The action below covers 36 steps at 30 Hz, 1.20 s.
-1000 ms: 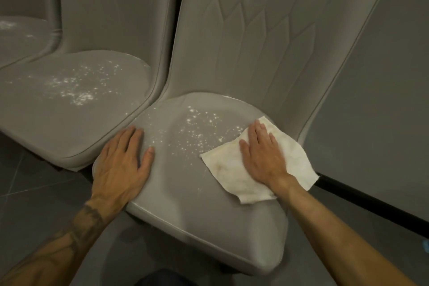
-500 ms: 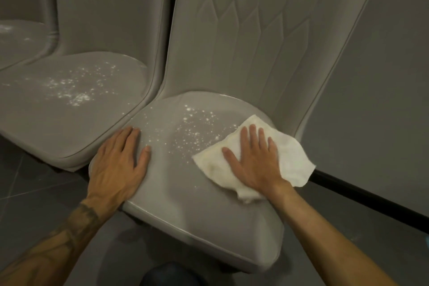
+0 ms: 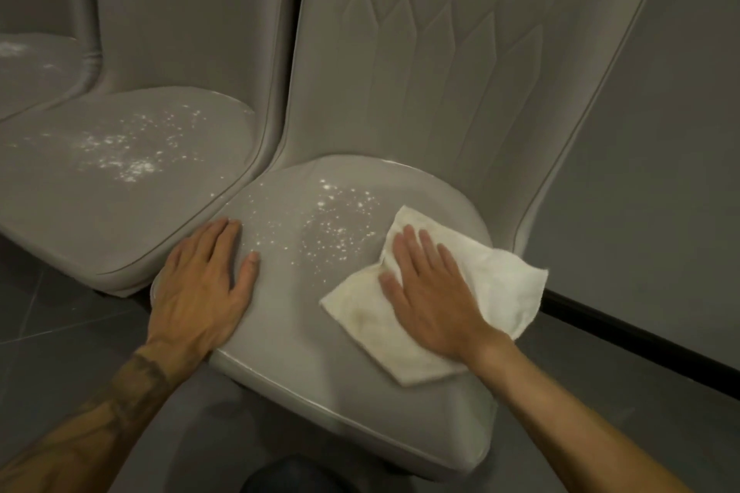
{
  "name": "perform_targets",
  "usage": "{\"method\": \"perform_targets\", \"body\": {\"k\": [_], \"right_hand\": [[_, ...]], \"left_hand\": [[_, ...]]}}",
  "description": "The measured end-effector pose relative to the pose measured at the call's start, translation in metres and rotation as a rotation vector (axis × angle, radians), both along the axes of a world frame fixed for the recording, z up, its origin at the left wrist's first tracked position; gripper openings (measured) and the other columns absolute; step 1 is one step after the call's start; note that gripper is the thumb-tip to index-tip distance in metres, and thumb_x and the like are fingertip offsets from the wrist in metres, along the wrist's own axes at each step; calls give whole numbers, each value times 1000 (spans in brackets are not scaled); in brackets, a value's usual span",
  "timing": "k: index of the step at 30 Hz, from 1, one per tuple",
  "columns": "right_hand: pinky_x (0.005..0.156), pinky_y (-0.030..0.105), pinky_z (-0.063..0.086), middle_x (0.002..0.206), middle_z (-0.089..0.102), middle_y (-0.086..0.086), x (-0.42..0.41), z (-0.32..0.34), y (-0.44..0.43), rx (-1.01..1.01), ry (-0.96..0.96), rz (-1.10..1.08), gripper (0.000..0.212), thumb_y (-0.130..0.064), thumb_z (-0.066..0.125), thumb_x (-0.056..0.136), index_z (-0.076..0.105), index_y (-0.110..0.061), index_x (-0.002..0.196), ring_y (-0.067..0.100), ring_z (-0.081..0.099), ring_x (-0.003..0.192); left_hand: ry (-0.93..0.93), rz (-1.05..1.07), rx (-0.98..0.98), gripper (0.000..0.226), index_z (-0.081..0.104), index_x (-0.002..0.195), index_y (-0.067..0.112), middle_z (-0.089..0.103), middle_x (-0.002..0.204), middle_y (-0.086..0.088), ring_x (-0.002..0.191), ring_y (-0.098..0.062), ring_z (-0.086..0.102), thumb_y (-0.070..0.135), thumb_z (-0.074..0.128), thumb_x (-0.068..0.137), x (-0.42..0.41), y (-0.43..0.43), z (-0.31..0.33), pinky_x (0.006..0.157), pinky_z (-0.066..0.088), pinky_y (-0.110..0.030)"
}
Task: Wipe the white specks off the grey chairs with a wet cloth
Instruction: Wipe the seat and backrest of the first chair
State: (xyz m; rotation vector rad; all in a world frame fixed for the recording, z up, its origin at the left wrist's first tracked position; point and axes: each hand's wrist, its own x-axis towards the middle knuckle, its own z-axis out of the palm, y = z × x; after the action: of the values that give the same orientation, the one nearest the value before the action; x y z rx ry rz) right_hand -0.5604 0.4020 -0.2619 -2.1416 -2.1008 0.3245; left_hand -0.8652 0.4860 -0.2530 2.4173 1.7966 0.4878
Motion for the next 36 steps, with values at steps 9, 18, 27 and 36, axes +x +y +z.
{"method": "perform_targets", "body": {"k": [9, 18, 27, 36], "right_hand": [[131, 51, 5, 175, 0, 9, 26, 10, 59, -35, -51, -278, 66, -47, 16, 110, 5, -15, 166, 31, -1, 162], [131, 50, 5, 175, 2, -3, 30, 8, 35, -27, -54, -186, 68, -60, 13, 105, 10, -29, 166, 25, 0, 162], [130, 41, 6, 175, 4, -6, 3, 1, 1, 38, -4, 54, 68, -57, 4, 106, 10, -26, 166, 18, 1, 162], [131, 46, 7, 175, 2, 3, -12, 2, 30, 54, 13, -68, 64, -48, 11, 110, 9, -18, 167, 26, 0, 162]], "left_hand": [[5, 22, -12, 76, 41, 158, 11, 44, 162, -12, 149, -29, 41, 59, 25, 101, 1, -2, 2, 126, 26, -45], [13, 17, -28, 79, 39, 159, 12, 41, 164, -11, 151, -28, 38, 63, 21, 100, 0, -3, 3, 127, 23, -44], [-11, 11, -37, 80, 38, 160, 11, 40, 164, -11, 151, -28, 37, 63, 23, 100, -1, -1, 1, 128, 22, -44], [-50, 19, -49, 83, 37, 160, 11, 38, 165, -12, 152, -29, 36, 65, 22, 98, -1, -2, 2, 128, 21, -44]]}}
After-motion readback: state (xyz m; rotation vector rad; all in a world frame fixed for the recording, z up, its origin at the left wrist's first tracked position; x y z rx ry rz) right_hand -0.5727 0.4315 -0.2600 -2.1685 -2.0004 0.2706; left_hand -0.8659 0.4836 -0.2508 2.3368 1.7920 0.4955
